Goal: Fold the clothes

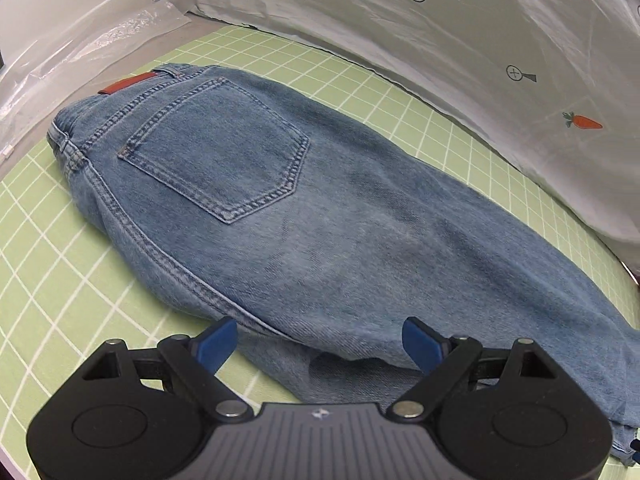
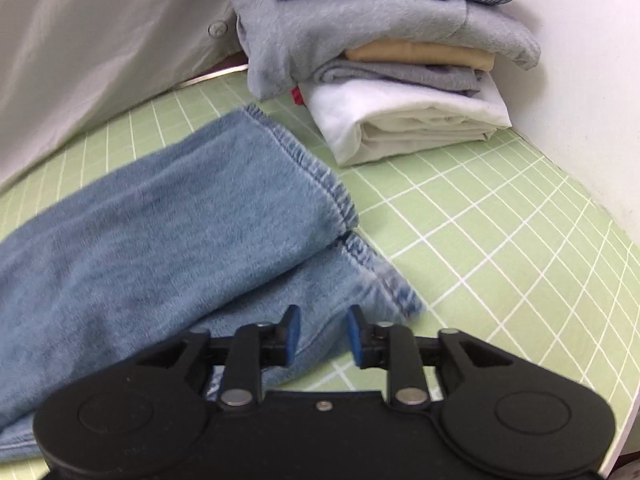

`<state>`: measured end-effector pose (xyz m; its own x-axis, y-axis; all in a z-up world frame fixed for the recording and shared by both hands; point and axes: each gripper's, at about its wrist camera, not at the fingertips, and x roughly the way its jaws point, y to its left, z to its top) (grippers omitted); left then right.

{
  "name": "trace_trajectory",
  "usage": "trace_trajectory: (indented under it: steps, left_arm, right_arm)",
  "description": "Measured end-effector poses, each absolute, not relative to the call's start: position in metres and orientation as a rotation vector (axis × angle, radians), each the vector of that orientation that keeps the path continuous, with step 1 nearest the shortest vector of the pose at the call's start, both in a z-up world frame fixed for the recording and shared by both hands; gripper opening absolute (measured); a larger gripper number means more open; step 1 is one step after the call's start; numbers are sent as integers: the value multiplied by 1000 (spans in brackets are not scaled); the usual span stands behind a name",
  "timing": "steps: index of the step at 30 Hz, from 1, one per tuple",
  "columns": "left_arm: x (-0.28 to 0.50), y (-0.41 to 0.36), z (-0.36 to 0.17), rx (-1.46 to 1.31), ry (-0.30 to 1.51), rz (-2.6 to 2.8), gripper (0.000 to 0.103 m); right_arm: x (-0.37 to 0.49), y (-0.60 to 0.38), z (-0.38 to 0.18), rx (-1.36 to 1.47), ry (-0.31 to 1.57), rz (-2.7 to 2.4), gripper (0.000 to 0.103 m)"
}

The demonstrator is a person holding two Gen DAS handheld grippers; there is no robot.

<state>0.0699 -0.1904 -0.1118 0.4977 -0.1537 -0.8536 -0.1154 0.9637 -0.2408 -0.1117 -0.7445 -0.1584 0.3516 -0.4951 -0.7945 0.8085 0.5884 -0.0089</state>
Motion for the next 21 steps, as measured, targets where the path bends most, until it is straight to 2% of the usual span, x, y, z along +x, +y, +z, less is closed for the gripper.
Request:
trace_trajectory:
  steps: [1,3,9,14,16,17,18,19,20,21]
  left_arm:
    - [69,-194,-113,-295,1051,-32,89]
    - [71,-197,-117,-345,1059,-45,89]
    - [78,-199,-141,-498,1090,22,87]
    - [78,-189,-148,-582,1089,96,68]
    - [79,-186,-150,-590,1101,99,50]
    - [81,-185,-151,-591,1106,105,46]
    - [82,-184,-151,-590,1112,105,34]
    - [84,-183,-151,-595,1115,103,19]
    - [86,-181,-152,-600,1117,101,18]
    - [87,-180,-151,-609,1112,99,14]
  right_arm:
    - [-113,-745,-153,444,812,-866,47]
    - [-114,-749,-144,491,747,-836,52]
    - [-94,-783,-163,675,738,-810,55]
    - [-79,-799,-181,707,769,-862,55]
    - [-76,-800,-184,684,778,-863,54]
    - [-75,-800,-184,669,780,-858,53]
    - [-74,-800,-184,654,783,-852,47]
    - [-73,-799,-183,638,782,-843,32]
    - [-72,-800,-183,618,784,-838,23]
    - [-72,-800,-182,600,787,-833,7]
